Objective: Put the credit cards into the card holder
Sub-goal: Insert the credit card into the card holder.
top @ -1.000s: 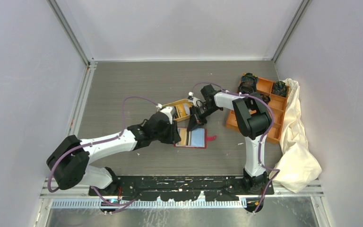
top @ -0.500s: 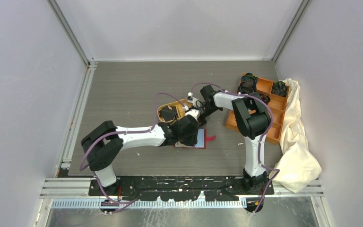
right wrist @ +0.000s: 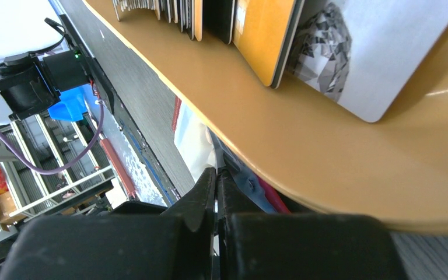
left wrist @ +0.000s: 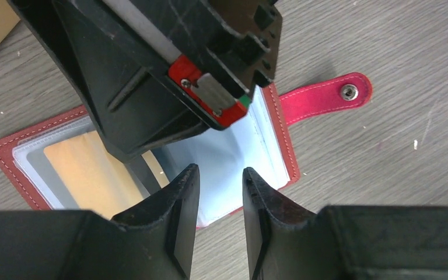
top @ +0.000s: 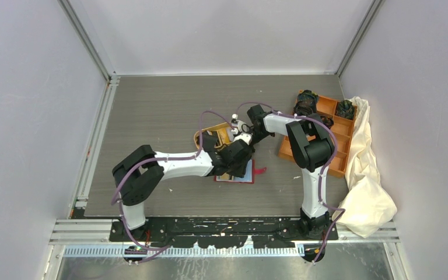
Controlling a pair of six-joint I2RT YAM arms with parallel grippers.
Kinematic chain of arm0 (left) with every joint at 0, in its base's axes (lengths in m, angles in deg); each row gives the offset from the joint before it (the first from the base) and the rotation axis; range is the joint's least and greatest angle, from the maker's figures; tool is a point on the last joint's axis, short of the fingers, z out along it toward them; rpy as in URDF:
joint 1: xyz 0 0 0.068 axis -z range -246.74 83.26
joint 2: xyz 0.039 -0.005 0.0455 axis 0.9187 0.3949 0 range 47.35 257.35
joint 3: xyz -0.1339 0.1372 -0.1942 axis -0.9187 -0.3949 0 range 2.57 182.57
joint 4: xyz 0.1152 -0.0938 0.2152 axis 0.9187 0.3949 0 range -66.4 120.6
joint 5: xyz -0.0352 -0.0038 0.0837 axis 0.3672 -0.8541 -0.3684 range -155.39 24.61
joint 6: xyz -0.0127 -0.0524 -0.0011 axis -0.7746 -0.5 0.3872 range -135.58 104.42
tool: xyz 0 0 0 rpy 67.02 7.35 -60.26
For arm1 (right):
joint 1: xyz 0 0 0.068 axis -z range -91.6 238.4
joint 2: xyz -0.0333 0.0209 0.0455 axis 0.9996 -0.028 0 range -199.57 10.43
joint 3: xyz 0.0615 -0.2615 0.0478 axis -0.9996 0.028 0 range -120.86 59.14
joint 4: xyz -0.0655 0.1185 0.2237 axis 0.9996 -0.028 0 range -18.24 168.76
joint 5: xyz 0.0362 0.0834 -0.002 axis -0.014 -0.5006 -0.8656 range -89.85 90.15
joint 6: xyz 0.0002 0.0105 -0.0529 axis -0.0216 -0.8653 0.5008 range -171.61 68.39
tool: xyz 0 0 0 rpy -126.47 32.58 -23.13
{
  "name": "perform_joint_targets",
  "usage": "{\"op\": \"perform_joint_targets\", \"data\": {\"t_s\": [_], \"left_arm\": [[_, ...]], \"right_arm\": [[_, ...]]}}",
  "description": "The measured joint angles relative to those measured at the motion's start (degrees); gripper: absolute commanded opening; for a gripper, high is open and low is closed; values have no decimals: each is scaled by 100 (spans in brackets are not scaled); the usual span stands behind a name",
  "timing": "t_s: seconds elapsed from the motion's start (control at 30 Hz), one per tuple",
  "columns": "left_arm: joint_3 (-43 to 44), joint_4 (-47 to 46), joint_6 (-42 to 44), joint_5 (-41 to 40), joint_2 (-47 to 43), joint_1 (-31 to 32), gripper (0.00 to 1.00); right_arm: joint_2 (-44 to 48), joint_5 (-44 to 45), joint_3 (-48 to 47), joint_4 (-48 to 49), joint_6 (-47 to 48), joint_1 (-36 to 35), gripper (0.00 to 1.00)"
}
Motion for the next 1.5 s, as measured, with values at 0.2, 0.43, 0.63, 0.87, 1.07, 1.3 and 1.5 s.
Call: {"op": "perform_joint_targets", "data": {"t_s": [0.2, 0.43, 0.63, 0.87, 1.07, 1.3, 1.5], "left_arm": [[68, 101, 83, -184, 125, 0, 40], [101, 122, 101, -350, 127, 2, 44], [101, 212, 155, -498, 127, -22, 46], [101, 350, 273, -605, 127, -116, 46], [17, 293, 474, -463, 33, -142, 45], [-872, -83, 686, -116, -1069, -149, 45], [-1694, -468, 675, -111, -2247, -260, 45]], "right_arm": [[0, 0, -2, -4, 4, 0, 10], [0, 4, -24, 2, 42, 0, 16], [4, 57, -85, -44, 146, 9, 32], [-11, 179, -96, -131, 201, 57, 35], [-9, 162, -125, -293, 313, 111, 41], [131, 208, -125, -586, 675, 249, 41], [492, 254, -122, -695, 1088, 306, 38]]}}
